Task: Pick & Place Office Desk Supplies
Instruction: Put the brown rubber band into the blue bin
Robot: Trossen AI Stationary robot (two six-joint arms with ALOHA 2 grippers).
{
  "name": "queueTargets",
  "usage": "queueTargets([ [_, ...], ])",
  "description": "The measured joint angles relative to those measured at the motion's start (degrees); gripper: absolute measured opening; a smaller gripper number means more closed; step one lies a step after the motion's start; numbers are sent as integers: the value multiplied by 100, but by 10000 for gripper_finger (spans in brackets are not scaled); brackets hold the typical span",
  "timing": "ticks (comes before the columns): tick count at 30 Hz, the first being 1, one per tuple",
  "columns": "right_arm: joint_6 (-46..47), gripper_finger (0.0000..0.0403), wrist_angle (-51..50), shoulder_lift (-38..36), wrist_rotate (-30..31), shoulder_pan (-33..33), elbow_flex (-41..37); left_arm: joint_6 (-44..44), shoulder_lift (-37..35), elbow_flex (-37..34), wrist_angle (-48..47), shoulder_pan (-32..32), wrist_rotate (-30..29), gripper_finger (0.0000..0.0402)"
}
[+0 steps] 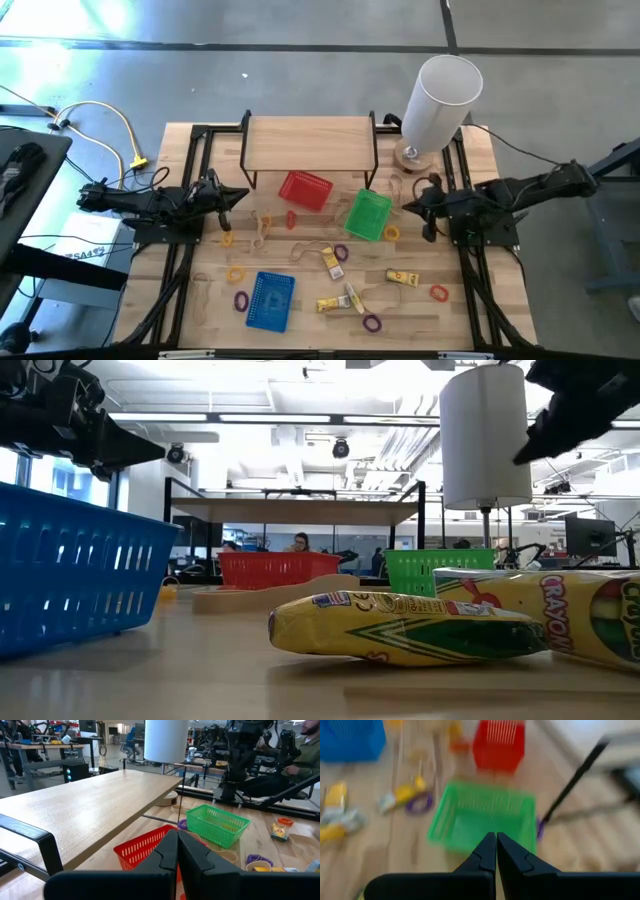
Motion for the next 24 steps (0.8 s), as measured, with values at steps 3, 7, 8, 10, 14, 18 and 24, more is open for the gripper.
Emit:
queueTargets([
  [3,637,2,-797,446,-225,163,470,-2,0,0,0,0,1,0],
  [7,1481,2,-1398,1017,-346,7,666,-11,0,0,0,1,1,0],
  [8,1660,2,-1535,1130,-391,-78,686,-17,0,0,0,0,1,0],
  [10,1955,2,-1677,1364,-650,-221,701,-20,0,0,0,0,3,0],
  [14,2091,12,-1735,1858,-943,-547,695,-20,18,0,0,0,3,0],
  [18,2156,57,-1666,2239,-1213,-973,695,-20,67,0,2,0,3,0],
  [24,1238,163,-1535,2708,-1283,-1329,695,-20,257,-2,-10,0,16,0],
])
